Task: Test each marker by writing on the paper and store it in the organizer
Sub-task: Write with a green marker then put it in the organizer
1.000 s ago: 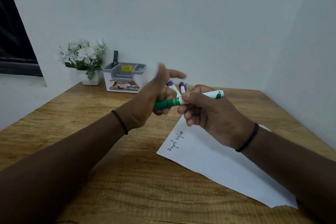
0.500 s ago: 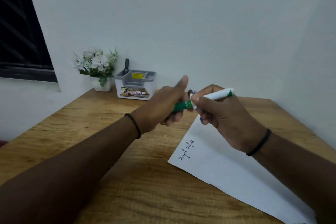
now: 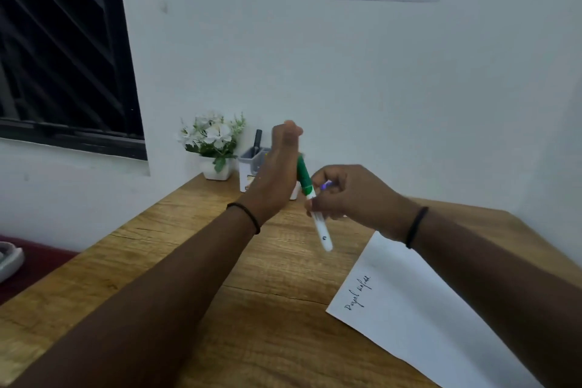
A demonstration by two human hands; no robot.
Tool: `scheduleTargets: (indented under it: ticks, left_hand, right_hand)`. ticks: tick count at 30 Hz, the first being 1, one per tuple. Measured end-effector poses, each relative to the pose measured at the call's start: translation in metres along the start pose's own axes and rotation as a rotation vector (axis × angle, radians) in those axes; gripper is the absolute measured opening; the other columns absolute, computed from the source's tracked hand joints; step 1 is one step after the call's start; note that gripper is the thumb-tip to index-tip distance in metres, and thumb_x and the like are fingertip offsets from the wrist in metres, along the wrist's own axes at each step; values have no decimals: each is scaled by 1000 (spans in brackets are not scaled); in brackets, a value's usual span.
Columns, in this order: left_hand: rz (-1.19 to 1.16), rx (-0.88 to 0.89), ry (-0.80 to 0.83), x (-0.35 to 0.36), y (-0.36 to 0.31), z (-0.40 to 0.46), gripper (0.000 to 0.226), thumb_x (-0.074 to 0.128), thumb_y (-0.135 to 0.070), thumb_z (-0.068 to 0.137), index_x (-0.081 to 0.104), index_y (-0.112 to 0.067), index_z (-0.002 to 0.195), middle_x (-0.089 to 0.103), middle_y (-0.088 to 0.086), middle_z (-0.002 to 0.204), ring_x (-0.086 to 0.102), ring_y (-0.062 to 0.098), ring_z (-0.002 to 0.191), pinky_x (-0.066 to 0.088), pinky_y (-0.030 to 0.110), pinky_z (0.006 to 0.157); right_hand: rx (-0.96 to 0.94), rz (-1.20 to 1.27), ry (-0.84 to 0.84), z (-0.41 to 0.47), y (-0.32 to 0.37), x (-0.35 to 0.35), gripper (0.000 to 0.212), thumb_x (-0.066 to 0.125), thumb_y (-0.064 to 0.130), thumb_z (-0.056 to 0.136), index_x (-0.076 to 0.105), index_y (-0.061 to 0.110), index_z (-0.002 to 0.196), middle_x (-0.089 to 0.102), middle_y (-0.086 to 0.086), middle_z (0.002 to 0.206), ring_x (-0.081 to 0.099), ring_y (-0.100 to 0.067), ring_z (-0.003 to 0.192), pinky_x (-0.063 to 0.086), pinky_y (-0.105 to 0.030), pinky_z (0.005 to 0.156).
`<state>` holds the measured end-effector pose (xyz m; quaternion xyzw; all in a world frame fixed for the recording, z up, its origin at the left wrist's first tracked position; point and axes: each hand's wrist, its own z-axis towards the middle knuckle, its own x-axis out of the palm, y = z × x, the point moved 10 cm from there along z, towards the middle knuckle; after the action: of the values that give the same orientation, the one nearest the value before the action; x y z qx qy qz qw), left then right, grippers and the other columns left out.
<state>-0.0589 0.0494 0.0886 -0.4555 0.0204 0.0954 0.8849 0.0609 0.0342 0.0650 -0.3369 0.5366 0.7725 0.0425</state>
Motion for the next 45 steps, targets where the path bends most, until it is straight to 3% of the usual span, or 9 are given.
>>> scheduleTargets:
  ticks: [4,7,10,14,22,28,31,37,45]
  left_hand:
    - [85,-153,-218,-59,42,8,61,22,-68,91,49,-14,103,49,6,72,44,14,55,38,29,52]
    - [315,-269,-280,-91,85,3,36,41,-47,92,43,-17,73,50,5,69,46,20,64,38,34,59]
    - [446,-374,-289,-107,119,-2,30,48,-31,93,40,-18,67,51,3,67,48,20,64,39,32,59]
    - [559,-377,-316,-115,130,2,26,51,-27,90,45,-16,67,54,0,66,48,13,60,34,25,50]
    - [617,-408,-341,-114,144,10,14,51,-28,83,54,-19,72,59,-4,70,55,13,69,36,26,55]
    - [623,-360,-315,-110,139,11,12,51,-26,82,53,-22,71,57,-6,67,50,5,65,34,24,52]
    - [628,-362,-309,-109,140,11,10,50,-27,81,55,-22,73,58,-6,68,52,6,65,35,24,52]
    - [632,-348,-294,-108,137,11,10,51,-26,82,54,-23,72,58,-6,68,53,9,64,35,25,52]
    - [705,-263,-236,-104,129,14,15,52,-29,85,53,-24,72,57,-6,69,54,13,67,35,27,54]
  right_hand:
    - [-52,-32,-195,44,13,-18,25,81,8,80,65,-2,97,72,-10,77,66,-11,60,57,-29,62]
    - [-106,-14,-300,80,26,-30,56,80,4,80,46,13,124,72,-16,79,71,-22,63,61,-34,62]
    - [-173,-50,-381,115,42,-36,72,79,4,81,34,21,134,69,-16,77,71,-25,63,63,-35,62]
    - [-219,-136,-445,166,48,-30,61,76,5,83,37,18,129,68,-19,78,71,-32,67,63,-42,67]
    - [-202,-174,-486,247,26,0,40,68,12,88,39,22,114,65,-17,89,70,-36,76,60,-54,69]
    - [-94,-311,-438,267,2,21,28,76,19,85,61,11,107,67,-10,104,67,-29,93,58,-41,82]
    - [-71,-471,-397,270,-4,31,20,77,30,84,75,12,92,73,-5,103,67,-23,96,54,-32,78]
    - [-60,-425,-419,261,-2,26,23,76,28,84,75,12,100,72,-5,110,65,-24,103,55,-35,87]
    - [-94,-468,-535,202,10,-38,14,60,13,87,73,8,88,74,-5,100,65,-24,97,49,-28,77]
